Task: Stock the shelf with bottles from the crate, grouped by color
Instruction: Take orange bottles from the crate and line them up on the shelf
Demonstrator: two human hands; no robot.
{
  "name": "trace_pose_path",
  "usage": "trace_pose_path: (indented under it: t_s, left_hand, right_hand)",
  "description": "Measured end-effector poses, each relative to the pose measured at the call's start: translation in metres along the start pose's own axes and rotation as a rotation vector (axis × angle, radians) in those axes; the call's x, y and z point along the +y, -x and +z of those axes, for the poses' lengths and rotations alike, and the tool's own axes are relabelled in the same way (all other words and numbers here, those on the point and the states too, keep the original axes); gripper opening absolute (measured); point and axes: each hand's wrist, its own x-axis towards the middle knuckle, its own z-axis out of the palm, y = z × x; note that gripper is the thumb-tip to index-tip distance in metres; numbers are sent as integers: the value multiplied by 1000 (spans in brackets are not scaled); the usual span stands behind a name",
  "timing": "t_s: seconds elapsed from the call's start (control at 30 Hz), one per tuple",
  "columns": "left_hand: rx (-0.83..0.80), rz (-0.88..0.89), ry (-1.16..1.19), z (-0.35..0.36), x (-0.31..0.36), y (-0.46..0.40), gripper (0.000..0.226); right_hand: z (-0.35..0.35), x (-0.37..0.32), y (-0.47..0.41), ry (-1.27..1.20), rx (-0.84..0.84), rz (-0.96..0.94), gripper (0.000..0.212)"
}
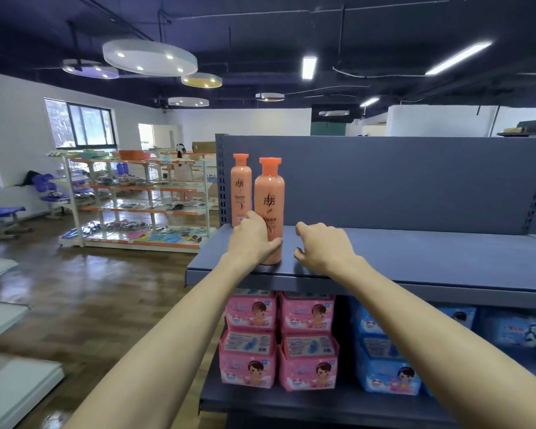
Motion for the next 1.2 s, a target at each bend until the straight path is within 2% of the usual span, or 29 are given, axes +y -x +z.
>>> trace_pose_path:
  t_s: [0.2, 0.37, 0.6, 1.2]
  left_hand:
    - [-21, -64, 34, -1, -35, -27, 63]
    - [-26, -91, 58, -1, -63, -52, 65]
    - [-40, -122, 110, 6, -90, -88, 65]
    - [-77, -85, 131, 24, -108, -129, 62]
  right_hand:
    - [19, -12, -17, 38, 13, -23, 16]
    - [30, -24, -37, 60, 10, -19, 13]
    - [42, -48, -80, -25, -58, 79, 15]
    - [69, -68, -107, -46, -24, 165, 27]
